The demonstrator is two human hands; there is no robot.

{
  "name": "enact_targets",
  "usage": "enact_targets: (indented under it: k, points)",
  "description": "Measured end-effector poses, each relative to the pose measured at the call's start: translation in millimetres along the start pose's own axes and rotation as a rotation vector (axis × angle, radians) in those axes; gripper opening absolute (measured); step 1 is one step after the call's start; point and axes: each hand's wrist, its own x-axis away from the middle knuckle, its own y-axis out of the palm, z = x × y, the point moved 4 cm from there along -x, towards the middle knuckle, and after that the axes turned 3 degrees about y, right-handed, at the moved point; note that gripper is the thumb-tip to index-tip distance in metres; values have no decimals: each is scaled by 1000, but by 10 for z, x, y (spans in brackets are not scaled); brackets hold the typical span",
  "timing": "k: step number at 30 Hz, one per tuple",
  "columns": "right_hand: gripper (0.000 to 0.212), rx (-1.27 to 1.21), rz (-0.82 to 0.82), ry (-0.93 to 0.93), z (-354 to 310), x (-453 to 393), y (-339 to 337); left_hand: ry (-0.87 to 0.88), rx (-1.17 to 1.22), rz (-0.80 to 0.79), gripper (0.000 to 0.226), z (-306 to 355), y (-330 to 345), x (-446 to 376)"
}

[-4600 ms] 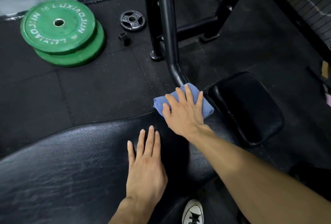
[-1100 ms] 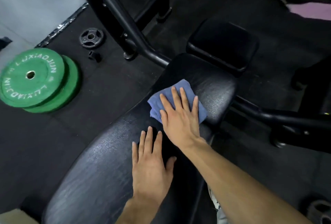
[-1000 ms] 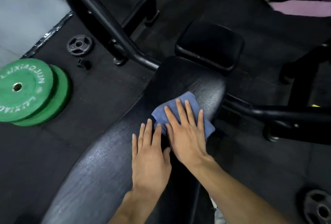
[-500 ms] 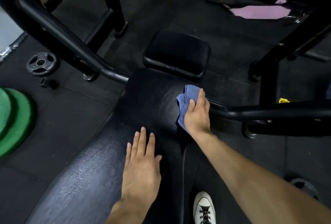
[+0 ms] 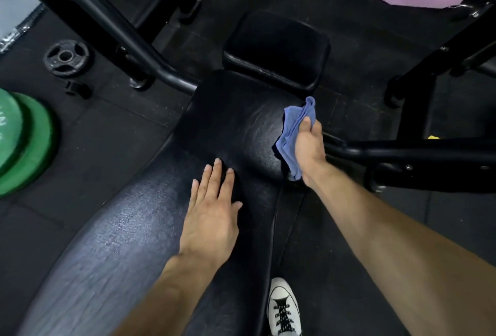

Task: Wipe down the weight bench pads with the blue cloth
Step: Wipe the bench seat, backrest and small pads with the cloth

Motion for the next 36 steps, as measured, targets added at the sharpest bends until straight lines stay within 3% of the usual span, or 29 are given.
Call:
enact_targets:
  k: [11,26,30,36]
  points:
    - [46,-136,-118,74,982,908,139,50,-57,-42,62,20,8,156]
    - [41,-91,-84,107,1873,2115,-44,220,-121,-166,66,-176,202,1523]
    - [40,-169,-61,172,2084,2345,-38,133,-161,-181,76,-367,48,1882]
    - [39,-204,-67,163,2108,2499,-46,66,-216,-348,87,-565,92,2124]
